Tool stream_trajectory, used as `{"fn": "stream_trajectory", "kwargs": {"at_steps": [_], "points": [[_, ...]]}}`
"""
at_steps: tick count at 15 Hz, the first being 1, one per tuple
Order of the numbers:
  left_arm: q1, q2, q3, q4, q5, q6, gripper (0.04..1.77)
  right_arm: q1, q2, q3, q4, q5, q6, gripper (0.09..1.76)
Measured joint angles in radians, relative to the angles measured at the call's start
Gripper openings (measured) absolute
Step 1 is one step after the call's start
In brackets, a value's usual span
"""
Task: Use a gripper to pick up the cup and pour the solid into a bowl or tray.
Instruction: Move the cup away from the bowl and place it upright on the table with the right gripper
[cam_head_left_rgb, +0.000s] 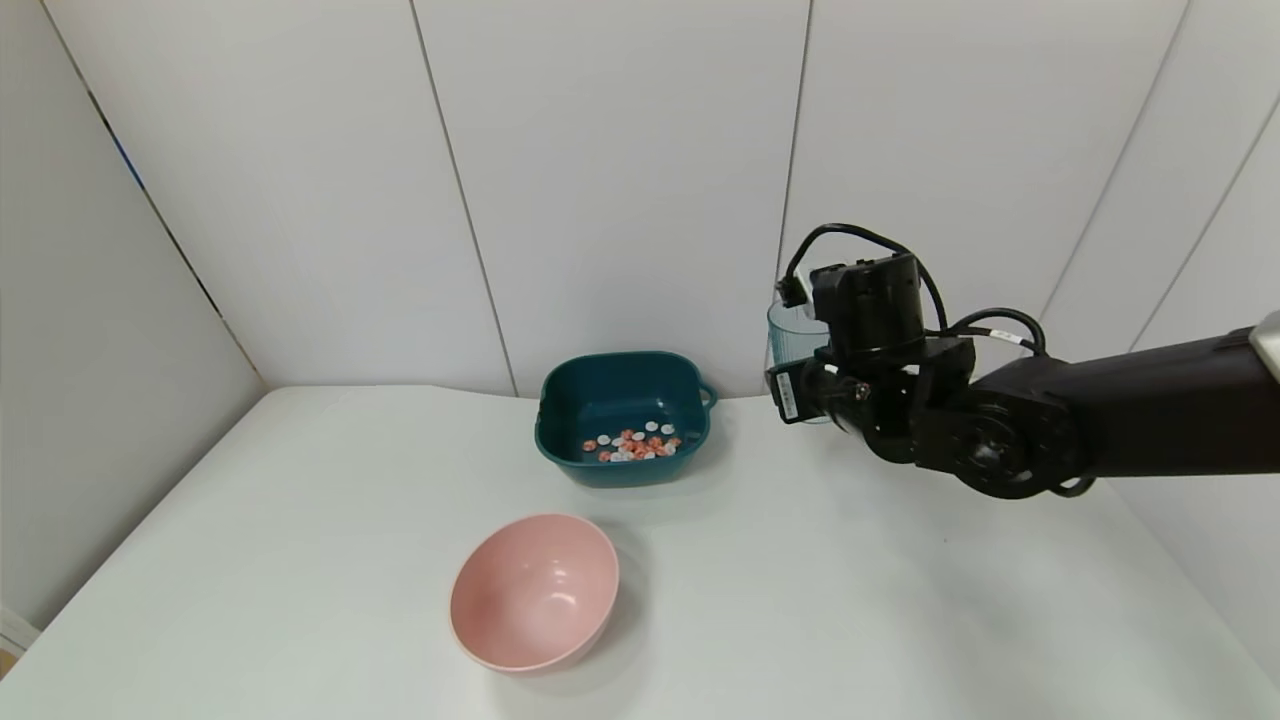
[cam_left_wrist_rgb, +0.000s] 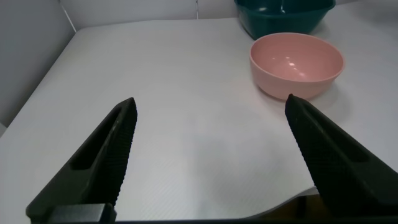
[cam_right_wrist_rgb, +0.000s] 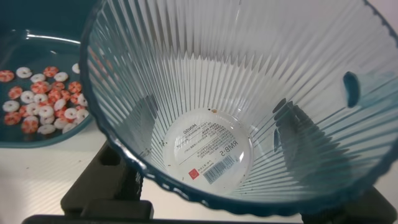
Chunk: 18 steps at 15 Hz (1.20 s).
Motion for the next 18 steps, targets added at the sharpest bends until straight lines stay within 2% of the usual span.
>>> {"fn": "stream_trajectory", "kwargs": {"at_steps": [3,5,10,11,16,18], "points": [[0.0,0.0,0.0,0.0,0.0,0.0,1.72,0.021,-0.051,0.154,-0.198,0.001,0.052,1.33],[0.0,0.0,0.0,0.0,0.0,0.0,1.72,0.049,-0.086,0.228,-0.276,0.001,0.071,1.33],[0.0,0.0,0.0,0.0,0.0,0.0,1.72,0.059,-0.126,0.366,-0.303,-0.018,0.103,1.33],[0.0,0.0,0.0,0.0,0.0,0.0,1.72,0.059,-0.131,0.397,-0.342,-0.019,0.121,1.33],[0.0,0.0,0.0,0.0,0.0,0.0,1.72,0.038,-0.088,0.527,-0.655,0.021,0.128,1.33],[0.0,0.0,0.0,0.0,0.0,0.0,1.72,0.023,-0.029,0.576,-0.808,0.051,0.089,1.33]]}}
